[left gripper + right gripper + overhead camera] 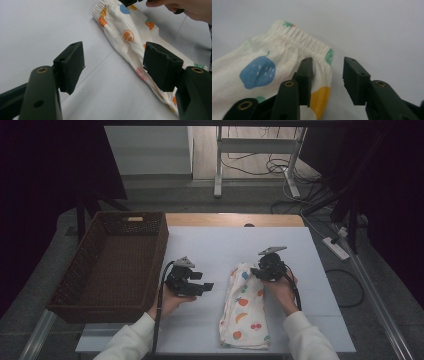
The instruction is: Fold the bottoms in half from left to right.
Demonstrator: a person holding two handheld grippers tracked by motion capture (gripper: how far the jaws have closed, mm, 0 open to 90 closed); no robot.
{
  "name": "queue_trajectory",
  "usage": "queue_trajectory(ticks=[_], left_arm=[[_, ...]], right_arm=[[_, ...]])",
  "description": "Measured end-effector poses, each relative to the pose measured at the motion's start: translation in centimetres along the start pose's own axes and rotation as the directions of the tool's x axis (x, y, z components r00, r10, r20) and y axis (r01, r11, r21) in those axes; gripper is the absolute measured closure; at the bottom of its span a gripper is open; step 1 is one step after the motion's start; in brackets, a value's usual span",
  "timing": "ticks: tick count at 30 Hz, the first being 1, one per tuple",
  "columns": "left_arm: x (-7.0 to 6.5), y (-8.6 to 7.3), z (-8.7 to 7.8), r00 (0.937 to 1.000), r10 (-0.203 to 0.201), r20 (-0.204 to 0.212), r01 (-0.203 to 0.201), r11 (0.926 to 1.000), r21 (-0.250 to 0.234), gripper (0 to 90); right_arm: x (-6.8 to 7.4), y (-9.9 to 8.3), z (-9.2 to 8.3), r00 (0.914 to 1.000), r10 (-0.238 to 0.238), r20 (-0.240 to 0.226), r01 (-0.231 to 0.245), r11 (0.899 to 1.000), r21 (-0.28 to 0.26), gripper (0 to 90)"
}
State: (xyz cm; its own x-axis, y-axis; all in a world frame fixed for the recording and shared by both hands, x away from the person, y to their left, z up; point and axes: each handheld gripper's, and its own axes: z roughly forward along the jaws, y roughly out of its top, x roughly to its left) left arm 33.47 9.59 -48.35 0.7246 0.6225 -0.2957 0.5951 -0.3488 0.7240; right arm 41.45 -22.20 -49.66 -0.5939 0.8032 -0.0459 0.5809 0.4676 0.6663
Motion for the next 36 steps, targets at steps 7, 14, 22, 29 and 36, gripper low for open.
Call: queue_trajectory(ticks=[7, 14, 22, 29, 36], left_arm=[[0.0, 0.0, 0.0, 1.0, 0.001, -0.001, -0.001, 1.0, 0.001, 32.2], [-0.1, 0.0, 0.2, 1.0, 0.003, -0.001, -0.003, 1.0, 0.003, 32.2], [0.0, -0.1, 0.1, 1.0, 0.001, -0.002, -0.001, 1.0, 0.005, 32.2], [0.0, -0.2, 0.1, 1.0, -0.001, -0.002, 0.001, 1.0, 0.004, 32.2], [-0.1, -0.2, 0.3, 1.0, -0.002, -0.001, 0.002, 1.0, 0.008, 32.2]], right_arm=[[1.3, 1.5, -2.4, 0.9953, -0.031, -0.092, 0.02, 0.993, -0.113, 65.6], [3.7, 2.7, -1.7, 0.9757, -0.088, -0.2, 0.066, 0.991, -0.117, 87.6], [4.3, 2.6, 1.2, 0.9775, -0.106, -0.183, 0.105, 0.994, -0.016, 89.5], [3.4, 1.8, 2.3, 0.9803, -0.078, -0.181, 0.086, 0.996, 0.035, 89.4], [4.0, 1.5, 3.7, 0.9782, -0.102, -0.181, 0.112, 0.993, 0.043, 89.5]])
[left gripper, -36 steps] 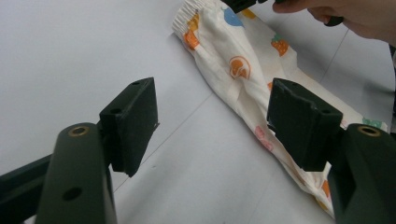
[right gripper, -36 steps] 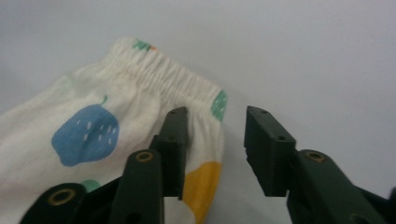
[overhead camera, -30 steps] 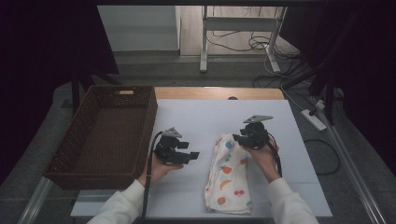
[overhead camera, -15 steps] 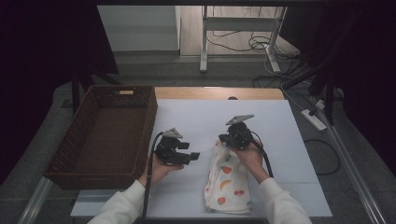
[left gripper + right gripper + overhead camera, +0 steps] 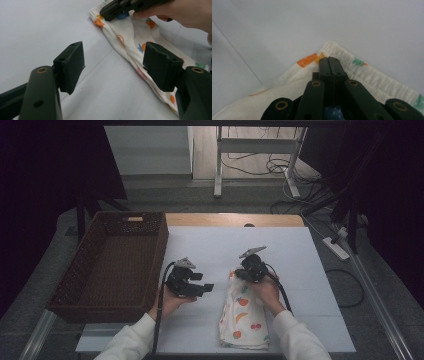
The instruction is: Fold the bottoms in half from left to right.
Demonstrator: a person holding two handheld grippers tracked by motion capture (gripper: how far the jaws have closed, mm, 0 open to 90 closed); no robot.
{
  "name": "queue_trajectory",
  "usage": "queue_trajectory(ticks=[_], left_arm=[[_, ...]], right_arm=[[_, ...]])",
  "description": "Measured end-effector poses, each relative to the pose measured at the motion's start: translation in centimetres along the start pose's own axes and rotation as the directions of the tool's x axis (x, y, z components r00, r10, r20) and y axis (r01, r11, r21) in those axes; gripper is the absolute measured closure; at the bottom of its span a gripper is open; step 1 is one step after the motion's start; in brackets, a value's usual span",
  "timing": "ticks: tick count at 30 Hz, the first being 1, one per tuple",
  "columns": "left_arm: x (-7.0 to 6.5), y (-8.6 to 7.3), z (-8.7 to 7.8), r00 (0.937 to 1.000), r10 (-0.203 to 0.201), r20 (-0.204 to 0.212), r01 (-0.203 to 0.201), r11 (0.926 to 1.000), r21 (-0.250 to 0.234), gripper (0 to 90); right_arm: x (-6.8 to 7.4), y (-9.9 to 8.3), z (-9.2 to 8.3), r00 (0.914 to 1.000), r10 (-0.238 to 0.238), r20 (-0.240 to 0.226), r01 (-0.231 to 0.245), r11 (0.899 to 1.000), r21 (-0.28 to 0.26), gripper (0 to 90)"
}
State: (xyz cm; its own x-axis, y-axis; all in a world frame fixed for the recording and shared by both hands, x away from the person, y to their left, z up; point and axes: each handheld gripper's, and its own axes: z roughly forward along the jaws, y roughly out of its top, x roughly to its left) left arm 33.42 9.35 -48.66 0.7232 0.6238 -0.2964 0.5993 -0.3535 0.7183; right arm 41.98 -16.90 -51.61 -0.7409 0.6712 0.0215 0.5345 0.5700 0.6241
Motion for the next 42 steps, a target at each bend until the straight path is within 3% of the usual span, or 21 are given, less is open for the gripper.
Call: queue_trajectory(ticks=[20, 29, 35, 42], left_arm=[[0.0, 0.0, -0.2, 1.0, 0.005, -0.004, -0.005, 1.0, -0.004, 32.1], [0.1, 0.0, -0.2, 1.0, 0.001, -0.002, -0.001, 1.0, -0.005, 32.1], [0.0, 0.1, -0.1, 1.0, 0.003, -0.002, -0.003, 1.0, -0.004, 31.9], [0.0, 0.0, 0.0, 1.0, 0.003, -0.001, -0.003, 1.0, -0.002, 31.8]], right_arm=[[-0.1, -0.3, 0.4, 0.9995, 0.02, -0.026, -0.021, 0.998, -0.056, 89.5], [-0.7, 0.2, -3.1, 0.999, 0.036, -0.026, -0.04, 0.98, -0.193, 89.5], [-1.5, -0.4, -4.9, 0.9975, 0.064, -0.028, -0.069, 0.974, -0.215, 89.3], [-2.5, -2.3, -6.2, 0.9957, 0.087, -0.033, -0.092, 0.974, -0.206, 89.3]])
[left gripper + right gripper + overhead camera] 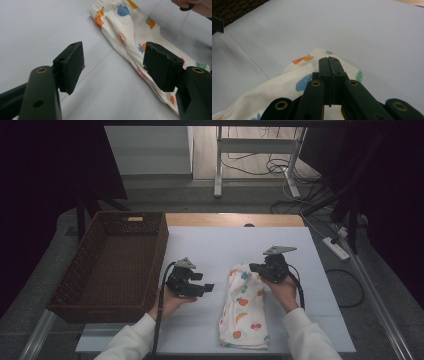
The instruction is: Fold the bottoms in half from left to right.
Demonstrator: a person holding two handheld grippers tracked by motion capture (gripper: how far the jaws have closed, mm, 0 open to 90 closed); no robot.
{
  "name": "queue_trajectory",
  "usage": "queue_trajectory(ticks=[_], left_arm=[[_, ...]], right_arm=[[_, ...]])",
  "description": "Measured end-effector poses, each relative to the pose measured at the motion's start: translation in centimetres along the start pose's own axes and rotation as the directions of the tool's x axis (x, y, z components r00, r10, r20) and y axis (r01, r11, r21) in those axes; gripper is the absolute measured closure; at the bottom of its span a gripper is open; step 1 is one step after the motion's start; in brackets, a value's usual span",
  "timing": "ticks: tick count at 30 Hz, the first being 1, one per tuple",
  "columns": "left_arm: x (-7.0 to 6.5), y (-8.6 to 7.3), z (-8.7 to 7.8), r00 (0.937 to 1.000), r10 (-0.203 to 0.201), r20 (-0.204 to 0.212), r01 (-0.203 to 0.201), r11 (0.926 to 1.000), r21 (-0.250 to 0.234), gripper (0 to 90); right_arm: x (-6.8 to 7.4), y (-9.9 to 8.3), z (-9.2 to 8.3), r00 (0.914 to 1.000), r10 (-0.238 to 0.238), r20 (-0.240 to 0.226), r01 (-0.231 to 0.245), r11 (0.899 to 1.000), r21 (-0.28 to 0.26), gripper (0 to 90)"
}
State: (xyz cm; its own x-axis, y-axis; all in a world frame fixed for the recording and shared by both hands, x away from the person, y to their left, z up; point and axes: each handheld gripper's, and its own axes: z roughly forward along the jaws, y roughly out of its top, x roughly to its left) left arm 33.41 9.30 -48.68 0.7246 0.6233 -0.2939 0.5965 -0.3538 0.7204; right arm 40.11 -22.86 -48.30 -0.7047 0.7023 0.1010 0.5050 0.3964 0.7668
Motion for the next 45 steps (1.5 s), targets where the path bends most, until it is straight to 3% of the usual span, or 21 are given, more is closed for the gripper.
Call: queue_trajectory(ticks=[8, 15, 21, 30, 45], left_arm=[[0.2, 0.0, 0.0, 1.0, -0.003, -0.003, 0.003, 1.0, -0.002, 31.9], [0.2, 0.0, 0.1, 1.0, -0.006, 0.002, 0.006, 0.9999, -0.009, 31.5], [0.5, -0.1, 0.0, 0.9998, -0.022, 0.002, 0.022, 0.9994, -0.026, 31.6], [0.4, 0.1, 0.0, 0.9995, -0.029, 0.014, 0.03, 0.9988, -0.039, 31.7], [0.5, 1.4, 0.2, 0.9988, -0.04, 0.028, 0.042, 0.9967, -0.069, 31.5]], right_arm=[[-0.7, -0.5, -1.9, 0.9998, 0.019, 0.005, -0.019, 0.999, -0.031, 84.1], [-0.6, -0.6, -2.3, 0.9998, 0.015, -0.016, -0.016, 0.999, -0.038, 62.1], [-0.1, -0.5, -2.6, 0.9997, -0.01, -0.023, 0.009, 0.999, -0.049, 50.9], [-0.3, -1.2, -2.4, 0.9991, -0.016, -0.039, 0.015, 0.999, -0.037, 45.7], [-0.7, -2.2, -4.4, 1.0, -0.006, -0.002, 0.006, 0.999, -0.036, 41.9]])
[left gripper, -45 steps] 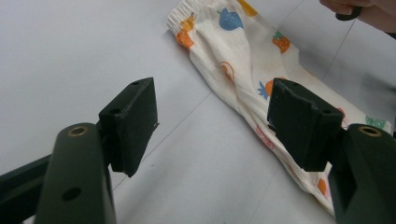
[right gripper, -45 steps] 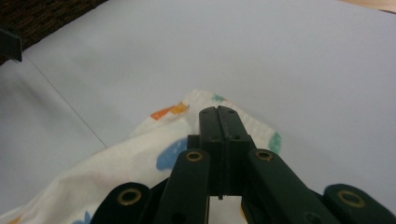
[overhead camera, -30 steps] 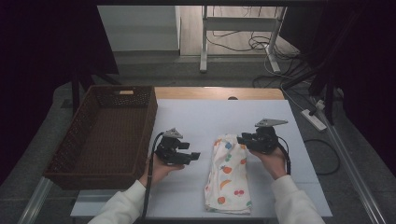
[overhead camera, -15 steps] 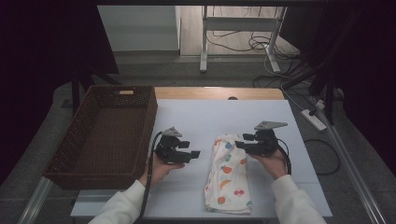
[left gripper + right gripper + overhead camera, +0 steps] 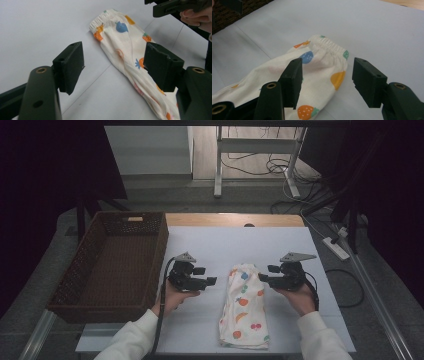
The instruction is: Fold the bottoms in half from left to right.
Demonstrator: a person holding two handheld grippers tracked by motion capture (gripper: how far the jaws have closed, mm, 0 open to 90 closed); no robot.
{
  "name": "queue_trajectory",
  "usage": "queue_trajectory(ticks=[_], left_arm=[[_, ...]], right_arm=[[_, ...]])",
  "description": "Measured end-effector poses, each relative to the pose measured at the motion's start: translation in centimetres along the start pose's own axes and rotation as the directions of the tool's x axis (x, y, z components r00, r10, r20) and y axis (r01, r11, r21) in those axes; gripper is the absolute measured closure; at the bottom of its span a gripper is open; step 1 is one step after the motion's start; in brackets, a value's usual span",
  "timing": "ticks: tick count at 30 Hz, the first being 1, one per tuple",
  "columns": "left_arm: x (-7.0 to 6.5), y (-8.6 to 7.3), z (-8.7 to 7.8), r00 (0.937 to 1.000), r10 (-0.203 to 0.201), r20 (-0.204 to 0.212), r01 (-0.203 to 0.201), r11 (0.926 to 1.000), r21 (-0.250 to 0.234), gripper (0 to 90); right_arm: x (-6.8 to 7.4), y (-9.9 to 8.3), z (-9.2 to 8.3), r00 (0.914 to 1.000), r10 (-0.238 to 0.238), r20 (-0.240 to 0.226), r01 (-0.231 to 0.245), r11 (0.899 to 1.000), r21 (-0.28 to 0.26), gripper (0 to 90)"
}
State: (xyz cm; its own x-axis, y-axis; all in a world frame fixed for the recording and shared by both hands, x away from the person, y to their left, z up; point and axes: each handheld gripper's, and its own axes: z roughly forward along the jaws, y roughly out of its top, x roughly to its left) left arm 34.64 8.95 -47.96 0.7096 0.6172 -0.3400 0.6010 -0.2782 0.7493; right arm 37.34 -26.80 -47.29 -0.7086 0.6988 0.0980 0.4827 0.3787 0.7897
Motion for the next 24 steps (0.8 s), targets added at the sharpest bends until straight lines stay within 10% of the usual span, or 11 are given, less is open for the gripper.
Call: queue_trajectory(ticks=[24], left_arm=[[0.6, 1.5, 1.8, 0.9998, -0.02, 0.01, 0.02, 0.9997, -0.013, 31.0]], right_arm=[[-1.3, -0.9, -0.8, 0.9996, 0.026, 0.013, -0.026, 1.0, 0.016, 39.7]])
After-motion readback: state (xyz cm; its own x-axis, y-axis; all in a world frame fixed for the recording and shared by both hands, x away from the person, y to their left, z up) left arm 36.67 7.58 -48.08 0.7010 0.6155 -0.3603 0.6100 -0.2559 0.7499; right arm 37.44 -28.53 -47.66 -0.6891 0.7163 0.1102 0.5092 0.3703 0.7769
